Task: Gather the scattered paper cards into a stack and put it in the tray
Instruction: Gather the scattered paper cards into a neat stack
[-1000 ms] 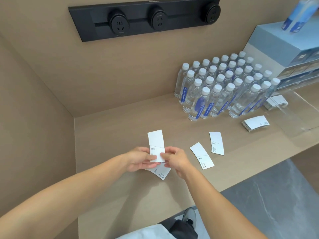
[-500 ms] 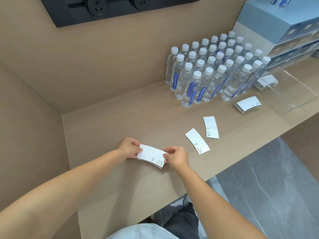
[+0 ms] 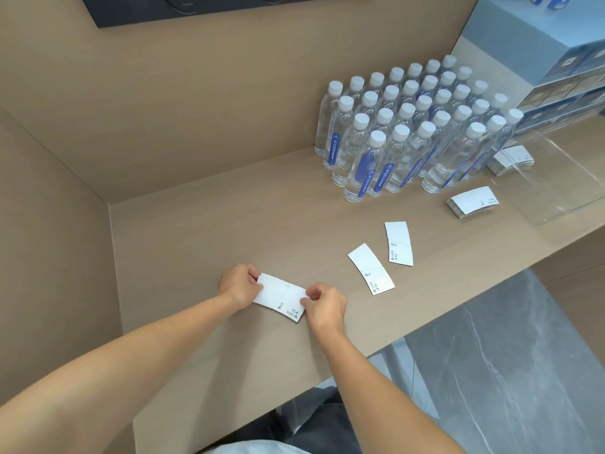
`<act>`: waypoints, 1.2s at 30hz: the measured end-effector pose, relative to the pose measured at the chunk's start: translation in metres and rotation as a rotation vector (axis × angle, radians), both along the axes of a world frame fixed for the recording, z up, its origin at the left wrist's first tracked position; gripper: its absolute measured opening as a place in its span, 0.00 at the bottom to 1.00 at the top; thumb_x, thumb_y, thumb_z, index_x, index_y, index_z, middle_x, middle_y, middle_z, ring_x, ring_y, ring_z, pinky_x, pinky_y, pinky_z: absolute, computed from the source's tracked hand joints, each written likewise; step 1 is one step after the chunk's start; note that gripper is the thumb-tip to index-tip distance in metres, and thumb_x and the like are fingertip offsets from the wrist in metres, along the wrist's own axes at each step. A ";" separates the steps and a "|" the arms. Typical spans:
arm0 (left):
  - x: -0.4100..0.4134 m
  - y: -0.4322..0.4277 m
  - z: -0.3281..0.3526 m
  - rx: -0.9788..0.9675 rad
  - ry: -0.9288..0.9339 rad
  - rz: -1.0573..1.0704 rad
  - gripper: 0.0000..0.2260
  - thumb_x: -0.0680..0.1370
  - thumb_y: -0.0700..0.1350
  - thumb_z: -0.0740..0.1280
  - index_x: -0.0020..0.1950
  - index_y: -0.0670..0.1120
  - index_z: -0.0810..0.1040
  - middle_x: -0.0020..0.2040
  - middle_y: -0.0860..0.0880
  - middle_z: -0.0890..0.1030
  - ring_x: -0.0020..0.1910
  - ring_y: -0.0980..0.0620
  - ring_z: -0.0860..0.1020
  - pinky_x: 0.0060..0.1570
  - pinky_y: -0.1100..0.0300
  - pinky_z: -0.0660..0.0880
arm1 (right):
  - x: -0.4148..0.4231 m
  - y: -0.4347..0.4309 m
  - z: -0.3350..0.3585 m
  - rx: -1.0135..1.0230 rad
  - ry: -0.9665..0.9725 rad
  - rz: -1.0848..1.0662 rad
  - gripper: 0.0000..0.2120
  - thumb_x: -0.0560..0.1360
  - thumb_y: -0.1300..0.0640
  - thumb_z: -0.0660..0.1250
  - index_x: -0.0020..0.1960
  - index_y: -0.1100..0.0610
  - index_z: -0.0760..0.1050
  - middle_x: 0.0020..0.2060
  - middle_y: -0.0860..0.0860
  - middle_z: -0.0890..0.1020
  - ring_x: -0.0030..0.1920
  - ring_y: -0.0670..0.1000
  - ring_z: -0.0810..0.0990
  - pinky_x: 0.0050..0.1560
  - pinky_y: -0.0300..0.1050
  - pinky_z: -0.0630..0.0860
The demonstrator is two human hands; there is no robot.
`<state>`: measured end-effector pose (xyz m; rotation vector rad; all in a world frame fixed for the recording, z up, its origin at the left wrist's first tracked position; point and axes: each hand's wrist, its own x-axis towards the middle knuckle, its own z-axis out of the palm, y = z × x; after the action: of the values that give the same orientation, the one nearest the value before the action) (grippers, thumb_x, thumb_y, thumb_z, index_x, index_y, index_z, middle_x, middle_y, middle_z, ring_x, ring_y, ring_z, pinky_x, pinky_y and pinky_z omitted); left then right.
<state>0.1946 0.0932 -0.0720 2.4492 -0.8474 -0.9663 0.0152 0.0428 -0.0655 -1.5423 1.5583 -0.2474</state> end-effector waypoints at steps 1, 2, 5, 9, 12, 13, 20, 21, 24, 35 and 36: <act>0.000 0.000 0.000 -0.002 -0.007 0.006 0.07 0.72 0.40 0.70 0.49 0.47 0.81 0.40 0.52 0.80 0.46 0.51 0.77 0.43 0.63 0.69 | -0.002 0.000 0.001 -0.004 0.001 0.001 0.08 0.72 0.64 0.70 0.50 0.61 0.83 0.48 0.56 0.84 0.49 0.54 0.82 0.53 0.43 0.78; 0.000 -0.002 0.001 -0.005 -0.016 0.011 0.06 0.72 0.41 0.70 0.49 0.47 0.80 0.40 0.53 0.79 0.45 0.51 0.76 0.43 0.63 0.69 | -0.005 -0.001 0.002 -0.013 0.001 0.002 0.08 0.72 0.65 0.70 0.51 0.62 0.83 0.48 0.56 0.84 0.49 0.54 0.82 0.53 0.43 0.78; -0.001 -0.018 0.012 -0.031 -0.072 -0.012 0.06 0.71 0.42 0.71 0.47 0.48 0.80 0.42 0.52 0.79 0.46 0.50 0.77 0.45 0.63 0.70 | -0.021 -0.007 0.012 -0.029 0.009 -0.030 0.09 0.74 0.64 0.68 0.53 0.62 0.83 0.48 0.56 0.85 0.47 0.52 0.81 0.52 0.40 0.78; -0.024 -0.063 0.032 -0.066 -0.048 -0.147 0.06 0.72 0.40 0.67 0.44 0.50 0.80 0.40 0.52 0.80 0.46 0.48 0.81 0.43 0.64 0.70 | -0.055 -0.025 0.028 -0.024 0.040 -0.151 0.10 0.75 0.62 0.66 0.55 0.61 0.82 0.51 0.57 0.84 0.52 0.54 0.81 0.52 0.36 0.74; -0.058 -0.096 0.040 -0.105 0.001 -0.240 0.05 0.72 0.40 0.66 0.41 0.50 0.79 0.36 0.52 0.81 0.44 0.47 0.82 0.42 0.65 0.70 | -0.082 -0.044 0.036 0.027 0.041 -0.300 0.09 0.75 0.60 0.67 0.53 0.61 0.82 0.53 0.57 0.83 0.54 0.56 0.81 0.49 0.36 0.72; -0.070 -0.104 0.041 -0.111 0.012 -0.266 0.05 0.72 0.41 0.66 0.41 0.50 0.79 0.36 0.52 0.81 0.44 0.47 0.82 0.43 0.65 0.70 | -0.089 -0.050 0.038 0.053 0.040 -0.347 0.07 0.75 0.60 0.66 0.48 0.60 0.82 0.50 0.57 0.83 0.53 0.57 0.81 0.48 0.37 0.72; -0.127 -0.156 0.027 -0.046 -0.029 -0.389 0.13 0.75 0.46 0.67 0.58 0.45 0.79 0.57 0.44 0.82 0.61 0.43 0.77 0.57 0.58 0.72 | -0.105 -0.084 0.025 0.270 -0.067 -0.597 0.06 0.73 0.59 0.67 0.39 0.57 0.71 0.43 0.61 0.82 0.40 0.55 0.74 0.40 0.41 0.71; -0.131 -0.162 0.024 -0.035 -0.050 -0.409 0.13 0.76 0.46 0.67 0.59 0.43 0.78 0.58 0.43 0.81 0.61 0.42 0.76 0.58 0.56 0.72 | -0.103 -0.087 0.024 0.296 -0.106 -0.628 0.03 0.72 0.61 0.65 0.42 0.58 0.71 0.43 0.61 0.80 0.39 0.55 0.74 0.38 0.42 0.72; -0.139 -0.175 0.018 -0.006 -0.102 -0.495 0.10 0.76 0.44 0.65 0.53 0.40 0.79 0.55 0.39 0.81 0.58 0.39 0.76 0.57 0.53 0.73 | -0.101 -0.098 0.016 0.356 -0.190 -0.677 0.05 0.71 0.66 0.61 0.45 0.59 0.70 0.42 0.58 0.76 0.39 0.55 0.73 0.29 0.37 0.67; -0.125 -0.177 0.014 0.042 -0.055 -0.367 0.09 0.75 0.41 0.63 0.47 0.42 0.83 0.47 0.44 0.84 0.51 0.43 0.80 0.44 0.59 0.73 | -0.101 -0.109 0.002 0.468 -0.339 -0.846 0.03 0.72 0.63 0.68 0.39 0.60 0.76 0.39 0.57 0.83 0.35 0.54 0.80 0.36 0.42 0.74; -0.120 -0.173 0.015 0.038 -0.040 -0.346 0.09 0.74 0.41 0.64 0.47 0.44 0.84 0.47 0.45 0.84 0.51 0.44 0.80 0.43 0.61 0.71 | -0.100 -0.107 0.003 0.465 -0.345 -0.852 0.04 0.72 0.64 0.69 0.39 0.60 0.76 0.37 0.57 0.83 0.35 0.55 0.81 0.34 0.42 0.75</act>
<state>0.0748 -0.0799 -0.0565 2.4060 -1.3090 -1.0590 -0.0845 -0.0640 -0.0625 -0.3932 1.7445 -0.5430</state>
